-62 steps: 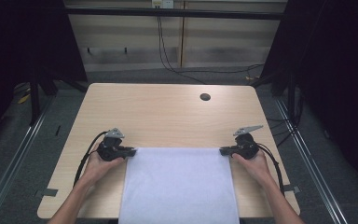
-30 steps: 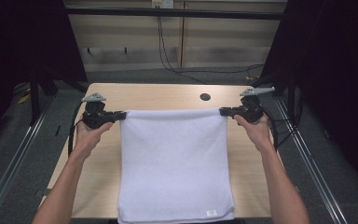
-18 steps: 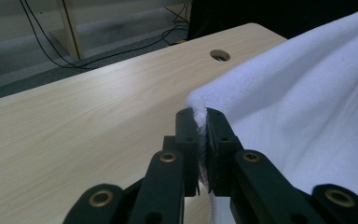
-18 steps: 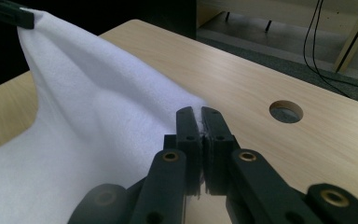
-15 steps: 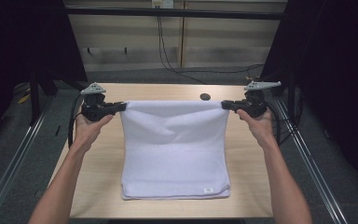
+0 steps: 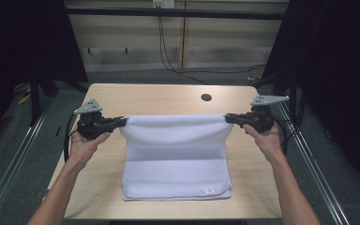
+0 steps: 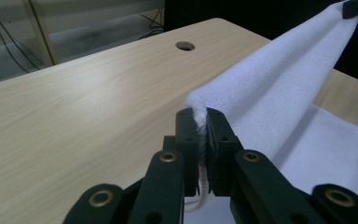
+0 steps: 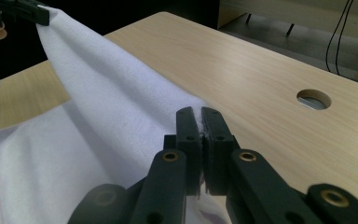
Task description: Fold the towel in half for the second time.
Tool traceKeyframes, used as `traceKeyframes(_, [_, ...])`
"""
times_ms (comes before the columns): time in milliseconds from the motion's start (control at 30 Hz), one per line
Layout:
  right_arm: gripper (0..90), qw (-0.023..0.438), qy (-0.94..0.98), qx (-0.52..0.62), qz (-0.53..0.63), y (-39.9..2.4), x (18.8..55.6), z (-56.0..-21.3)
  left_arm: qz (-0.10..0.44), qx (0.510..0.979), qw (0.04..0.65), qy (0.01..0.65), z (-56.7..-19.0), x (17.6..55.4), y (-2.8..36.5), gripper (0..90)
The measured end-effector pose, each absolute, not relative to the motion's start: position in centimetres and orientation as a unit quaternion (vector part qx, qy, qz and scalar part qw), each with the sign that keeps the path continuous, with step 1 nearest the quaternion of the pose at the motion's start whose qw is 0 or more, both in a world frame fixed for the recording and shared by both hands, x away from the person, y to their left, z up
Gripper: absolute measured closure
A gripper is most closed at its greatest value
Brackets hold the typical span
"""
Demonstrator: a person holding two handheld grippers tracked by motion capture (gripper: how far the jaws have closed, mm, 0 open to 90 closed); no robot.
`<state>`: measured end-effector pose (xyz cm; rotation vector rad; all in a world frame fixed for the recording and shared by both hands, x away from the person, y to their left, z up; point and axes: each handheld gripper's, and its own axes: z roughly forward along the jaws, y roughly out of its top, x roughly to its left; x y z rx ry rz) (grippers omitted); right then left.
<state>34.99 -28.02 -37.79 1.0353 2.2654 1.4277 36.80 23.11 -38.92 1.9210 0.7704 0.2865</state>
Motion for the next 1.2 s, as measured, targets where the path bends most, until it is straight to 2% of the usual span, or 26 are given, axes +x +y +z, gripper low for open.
traceKeyframes(367, [87.2, 0.136, 0.783, 0.329, 0.510, -28.5, 31.1, -37.0, 0.104, 0.791, 0.522, 0.301, -38.5, 33.7, 24.2, 85.3])
traceKeyframes(467, [87.2, 0.132, 0.786, 0.324, 0.509, -28.4, 30.3, -37.4, 0.099, 0.797, 0.514, 0.300, -39.4, 32.8, 24.3, 85.3])
traceKeyframes(767, [87.1, 0.102, 0.804, 0.327, 0.485, -27.9, 27.9, -40.7, 0.063, 0.818, 0.482, 0.308, -43.9, 31.1, 24.4, 85.2])
traceKeyframes(1200, [84.1, 0.044, 0.836, 0.330, 0.435, -27.5, 24.5, -45.3, 0.026, 0.844, 0.448, 0.296, -47.6, 26.1, 24.8, 83.8])
